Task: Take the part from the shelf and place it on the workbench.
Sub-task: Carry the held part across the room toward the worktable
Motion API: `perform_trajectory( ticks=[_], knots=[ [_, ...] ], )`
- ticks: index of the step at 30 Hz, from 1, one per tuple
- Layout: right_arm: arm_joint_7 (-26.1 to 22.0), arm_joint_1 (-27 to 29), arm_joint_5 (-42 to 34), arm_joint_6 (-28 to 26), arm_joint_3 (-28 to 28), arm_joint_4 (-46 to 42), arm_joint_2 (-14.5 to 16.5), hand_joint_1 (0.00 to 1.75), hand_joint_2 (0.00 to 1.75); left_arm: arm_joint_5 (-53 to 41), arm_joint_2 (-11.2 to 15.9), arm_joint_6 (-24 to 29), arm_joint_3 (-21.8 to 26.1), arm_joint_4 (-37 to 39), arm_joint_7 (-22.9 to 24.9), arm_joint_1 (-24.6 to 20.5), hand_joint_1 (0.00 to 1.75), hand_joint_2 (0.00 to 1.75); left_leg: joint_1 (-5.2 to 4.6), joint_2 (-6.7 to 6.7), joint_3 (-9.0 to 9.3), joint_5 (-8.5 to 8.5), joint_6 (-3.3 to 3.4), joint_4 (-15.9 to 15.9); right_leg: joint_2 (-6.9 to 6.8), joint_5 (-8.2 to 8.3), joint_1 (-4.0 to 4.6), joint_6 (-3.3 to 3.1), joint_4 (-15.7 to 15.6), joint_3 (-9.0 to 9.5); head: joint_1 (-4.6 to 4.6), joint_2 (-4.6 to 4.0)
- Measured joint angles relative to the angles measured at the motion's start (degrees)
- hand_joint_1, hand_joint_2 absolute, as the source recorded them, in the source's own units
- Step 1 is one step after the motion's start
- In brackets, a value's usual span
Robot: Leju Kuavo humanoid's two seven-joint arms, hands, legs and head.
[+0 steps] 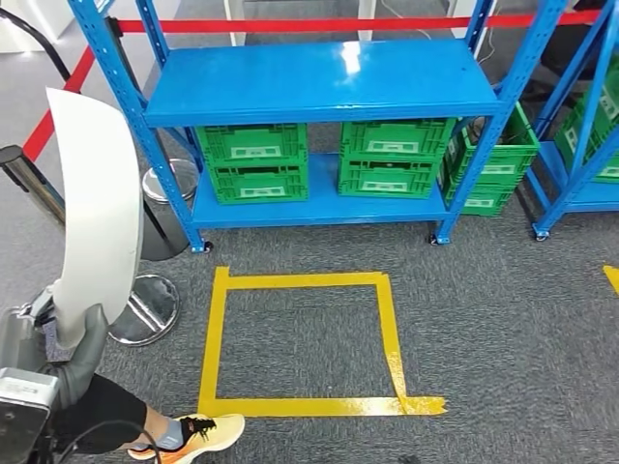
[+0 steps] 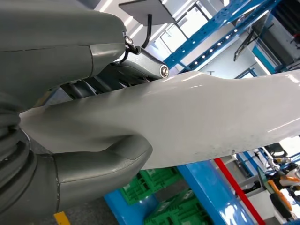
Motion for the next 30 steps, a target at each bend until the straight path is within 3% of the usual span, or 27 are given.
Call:
perform_trajectory(
  ticks=[1, 2, 3, 4, 5, 6, 7, 9, 10, 12, 13, 14, 16, 17, 18, 19, 20, 21, 22, 24, 25, 27, 28, 30],
  knots=[
    [0.01, 0.0, -0.01, -0.01, 0.0, -0.02, -0.03, 0.0, 0.0, 0.01, 0.09, 0.0, 0.0, 0.0, 0.0, 0.02, 1.75, 1.75, 0.12, 0.0, -0.45, -3.09, -0.23, 3.63, -0.09, 0.61, 0.06, -0.27, 0.33, -0.99, -0.09, 0.0],
    [0.0, -0.03, -0.01, -0.01, 0.0, -0.04, -0.04, 0.0, 0.0, 0.02, 0.14, 0.0, 0.0, 0.0, 0.01, 0.03, 1.75, 1.75, 0.22, 0.0, -0.73, -5.03, -0.42, 7.33, -0.18, 1.19, 0.12, -0.34, 0.78, -1.96, -0.12, 0.0],
    [-0.01, -0.07, 0.0, 0.0, 0.01, -0.07, -0.04, 0.0, 0.0, 0.02, 0.18, 0.0, 0.0, 0.0, 0.01, 0.04, 1.75, 1.75, 0.26, 0.0, -0.66, -5.46, -0.55, 10.19, -0.23, 1.77, 0.15, -0.35, 1.39, -3.09, -0.1, 0.0],
    [-0.01, -0.09, 0.0, 0.01, 0.01, -0.11, -0.03, 0.0, 0.0, 0.02, 0.23, 0.0, 0.0, 0.0, 0.01, 0.06, 1.75, 1.75, 0.27, 0.0, -0.04, -4.45, -0.61, 11.54, -0.27, 2.31, 0.16, -0.3, 2.08, -4.31, -0.11, 0.0],
    [-0.01, -0.1, 0.01, 0.01, 0.02, -0.15, -0.03, 0.0, 0.0, 0.02, 0.25, 0.0, 0.0, 0.0, 0.01, 0.06, 1.75, 1.75, 0.27, 0.0, 1.34, -2.65, -0.58, 10.97, -0.3, 2.78, 0.15, -0.2, 2.81, -5.58, -0.11, 0.0],
    [-0.01, -0.1, 0.0, 0.01, 0.02, -0.18, -0.03, 0.0, 0.0, 0.02, 0.27, 0.0, 0.0, -0.01, 0.01, 0.06, 1.75, 1.75, 0.27, -0.02, 3.58, -1.03, -0.44, 8.46, -0.3, 3.22, 0.15, -0.07, 3.54, -6.88, -0.13, 0.0],
    [-0.01, -0.09, 0.0, 0.01, 0.02, -0.21, -0.03, 0.0, 0.0, 0.02, 0.3, 0.0, 0.0, -0.03, 0.01, 0.03, 1.75, 1.75, 0.21, -0.04, 6.44, -0.68, -0.18, 4.52, -0.27, 3.6, 0.21, 0.11, 4.22, -7.96, -0.13, 0.0],
    [-0.02, -0.08, 0.01, 0.01, 0.02, -0.29, -0.03, 0.0, 0.0, 0.03, 0.36, 0.0, 0.0, -0.12, -0.03, -0.03, 1.75, 1.75, 0.01, -0.07, 11.14, -2.12, 0.48, -3.04, -0.19, 4.5, 0.28, 0.69, 5.04, -9.35, -0.08, 0.0],
    [-0.03, -0.08, 0.01, 0.01, 0.02, -0.33, -0.03, 0.0, 0.0, 0.04, 0.41, -0.01, 0.0, -0.17, -0.07, -0.06, 1.75, 1.75, -0.17, -0.08, 12.05, -2.87, 0.84, -5.05, -0.17, 5.08, 0.24, 1.07, 5.09, -9.71, -0.07, 0.0],
    [-0.03, 0.02, 0.01, 0.01, 0.03, -0.36, -0.05, 0.0, 0.0, 0.07, 0.45, -0.03, 0.0, -0.21, -0.12, -0.1, 1.75, 1.75, -0.24, 0.04, 11.27, -2.0, 1.56, -5.98, -0.06, 6.11, 0.1, 1.85, 4.76, -10.25, -0.13, 0.0],
    [-0.03, 0.08, 0.01, 0.01, 0.04, -0.37, -0.08, 0.0, 0.0, 0.1, 0.47, -0.05, 0.0, -0.22, -0.14, -0.12, 1.75, 1.75, -0.14, 0.13, 10.54, -1.15, 1.98, -6.2, 0.1, 5.36, 0.05, 2.19, 5.03, -10.66, -0.08, 0.0],
    [-0.02, 0.16, 0.0, 0.01, 0.05, -0.38, -0.1, 0.0, 0.0, 0.18, 0.47, -0.07, 0.01, -0.22, -0.14, -0.15, 1.75, 1.75, 0.01, 0.22, 9.66, -0.25, 2.35, -6.43, 0.26, 3.46, 0.01, 2.49, 6.12, -11.26, 0.05, 0.0],
    [0.01, 0.17, -0.01, 0.01, 0.09, -0.43, -0.12, 0.0, 0.0, 0.41, 0.47, -0.19, 0.02, -0.24, -0.19, -0.17, 1.75, 1.75, 0.12, 0.33, 7.81, 1.38, 2.81, -6.52, 0.47, -2.73, -0.23, 3.0, 11.39, -12.49, 0.4, 0.0],
    [0.02, 0.15, -0.01, 0.02, 0.11, -0.48, -0.12, 0.0, 0.0, 0.55, 0.47, -0.3, 0.02, -0.24, -0.25, -0.17, 1.75, 1.75, 0.1, 0.36, 6.85, 2.17, 2.85, -6.45, 0.48, -4.99, -0.35, 3.22, 14.85, -12.88, 0.52, 0.0],
    [0.02, 0.1, -0.02, 0.03, 0.13, -0.55, -0.12, 0.0, 0.0, 0.67, 0.47, -0.43, 0.02, -0.24, -0.33, -0.17, 1.75, 1.75, 0.07, 0.39, 5.83, 2.96, 2.81, -6.31, 0.48, -5.76, -0.43, 3.4, 17.9, -12.87, 0.58, 0.0],
    [0.02, 0.04, -0.04, 0.03, 0.16, -0.62, -0.12, 0.0, 0.0, 0.8, 0.47, -0.52, 0.02, -0.24, -0.43, -0.18, 1.75, 1.75, 0.06, 0.4, 4.71, 3.72, 2.73, -6.1, 0.48, -4.95, -0.49, 3.53, 19.66, -12.31, 0.61, 0.0],
    [0.02, 0.0, -0.07, 0.04, 0.2, -0.7, -0.13, 0.0, 0.0, 0.92, 0.47, -0.63, 0.02, -0.24, -0.53, -0.19, 1.75, 1.75, 0.06, 0.41, 3.55, 4.46, 2.6, -5.83, 0.48, -3.09, -0.53, 3.58, 19.67, -10.94, 0.66, 0.0],
    [0.02, -0.04, -0.1, 0.03, 0.24, -0.76, -0.13, 0.0, 0.0, 1.01, 0.47, -0.71, 0.02, -0.24, -0.62, -0.19, 1.75, 1.75, 0.07, 0.41, 2.48, 5.15, 2.44, -5.52, 0.48, -1.18, -0.56, 3.54, 17.66, -8.55, 0.67, 0.0],
    [0.03, -0.12, -0.14, 0.03, 0.29, -0.81, -0.14, 0.0, 0.0, 1.08, 0.47, -0.78, 0.02, -0.25, -0.7, -0.19, 1.75, 1.75, 0.06, 0.4, 1.59, 5.79, 2.23, -5.21, 0.5, -0.44, -0.56, 3.4, 13.81, -5.28, 0.66, 0.0],
    [0.02, -0.31, -0.19, 0.02, 0.38, -0.9, -0.15, 0.0, 0.0, 1.13, 0.46, -0.87, 0.02, -0.26, -0.88, -0.22, 1.75, 1.75, -0.05, 0.41, 0.61, 7.03, 1.68, -4.83, 0.58, -1.87, -0.4, 2.86, 4.58, 1.24, 0.61, 0.0],
    [-0.01, -0.39, -0.23, 0.01, 0.42, -0.93, -0.16, 0.0, 0.0, 1.21, 0.45, -0.9, 0.02, -0.26, -1.0, -0.25, 1.75, 1.75, -0.03, 0.47, 0.43, 7.64, 1.35, -4.88, 0.63, -2.91, -0.25, 2.52, 1.64, 2.86, 0.63, 0.0],
    [-0.07, -0.36, -0.49, 0.03, 0.46, -0.98, -0.16, 0.0, 0.0, 1.6, 0.45, -1.02, 0.02, -0.27, -1.19, -0.26, 1.75, 1.75, 0.13, 0.62, 0.25, 8.64, 0.56, -5.27, 0.68, -2.89, -0.1, 1.61, 0.23, 2.67, 0.69, 0.0],
    [-0.13, -0.24, -0.69, 0.08, 0.47, -1.01, -0.16, 0.0, 0.0, 1.88, 0.47, -1.15, 0.02, -0.28, -1.28, -0.22, 1.75, 1.75, 0.24, 0.6, 0.01, 8.07, 0.19, -5.07, 0.7, -2.4, -0.13, 1.14, 0.15, 2.19, 0.72, 0.0],
    [-0.31, 0.04, -1.09, 0.19, 0.49, -1.03, -0.21, 0.0, 0.0, 2.39, 0.59, -1.48, 0.02, -0.28, -1.41, -0.1, 1.75, 1.75, 0.35, 0.45, -0.86, 3.54, -0.33, -2.0, 0.72, -1.08, -0.28, 0.31, 0.07, 0.98, 0.5, 0.0]
  ],
)
